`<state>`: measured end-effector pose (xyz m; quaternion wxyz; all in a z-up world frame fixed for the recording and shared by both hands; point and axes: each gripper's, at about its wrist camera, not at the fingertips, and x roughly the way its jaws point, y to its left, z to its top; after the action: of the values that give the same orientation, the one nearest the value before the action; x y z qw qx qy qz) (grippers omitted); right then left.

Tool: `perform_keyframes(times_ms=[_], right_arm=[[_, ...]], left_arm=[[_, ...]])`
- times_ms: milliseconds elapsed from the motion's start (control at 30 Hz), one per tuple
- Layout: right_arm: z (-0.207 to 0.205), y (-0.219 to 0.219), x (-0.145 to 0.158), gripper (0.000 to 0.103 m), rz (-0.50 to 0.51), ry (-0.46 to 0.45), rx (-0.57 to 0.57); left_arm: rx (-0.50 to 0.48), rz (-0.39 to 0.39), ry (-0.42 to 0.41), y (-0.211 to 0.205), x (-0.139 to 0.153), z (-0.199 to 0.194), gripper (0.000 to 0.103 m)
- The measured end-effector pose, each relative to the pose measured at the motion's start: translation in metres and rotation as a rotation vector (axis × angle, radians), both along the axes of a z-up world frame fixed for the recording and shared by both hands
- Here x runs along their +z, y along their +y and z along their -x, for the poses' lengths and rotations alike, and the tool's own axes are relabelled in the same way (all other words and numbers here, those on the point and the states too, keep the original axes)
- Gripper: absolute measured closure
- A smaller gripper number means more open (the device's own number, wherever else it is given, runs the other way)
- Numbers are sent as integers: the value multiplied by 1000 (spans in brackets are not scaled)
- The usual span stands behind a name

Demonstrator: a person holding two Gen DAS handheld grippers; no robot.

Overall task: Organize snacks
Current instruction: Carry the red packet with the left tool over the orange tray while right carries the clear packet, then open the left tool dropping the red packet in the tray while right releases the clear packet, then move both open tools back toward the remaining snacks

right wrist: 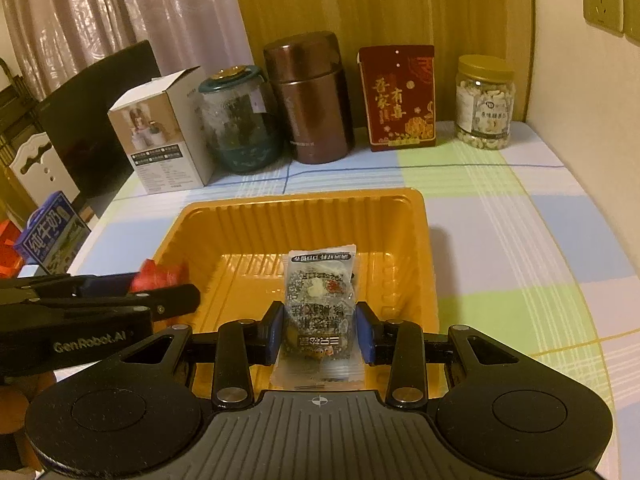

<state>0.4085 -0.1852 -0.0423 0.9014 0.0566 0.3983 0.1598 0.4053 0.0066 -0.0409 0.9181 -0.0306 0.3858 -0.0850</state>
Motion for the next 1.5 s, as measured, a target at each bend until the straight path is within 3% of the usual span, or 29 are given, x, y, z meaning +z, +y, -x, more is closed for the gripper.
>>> perform_keyframes(times_ms=[367,567,667,767,1067,1500], right_arm=[[-5,2,-4,65,-23,18,-10],[-8,1,-3,64,-65,-16,-24],[-5,-6,1,39,-107,-50,-42],[3,-13,7,38,-102,-59,-55],[68,-29,23,38,-39,-35,-94],[189,-33,43,37,60,-11,-100]], left_arm=[[13,3,5,9,3,14,41],[24,-9,-5,15,6,22,41],[28,-14,-5,18,9,29,41],[40,0,-6,21,13,41,40],[48,-18,-40,15,33,102,32],[74,-6,-59,9,58,212,27]])
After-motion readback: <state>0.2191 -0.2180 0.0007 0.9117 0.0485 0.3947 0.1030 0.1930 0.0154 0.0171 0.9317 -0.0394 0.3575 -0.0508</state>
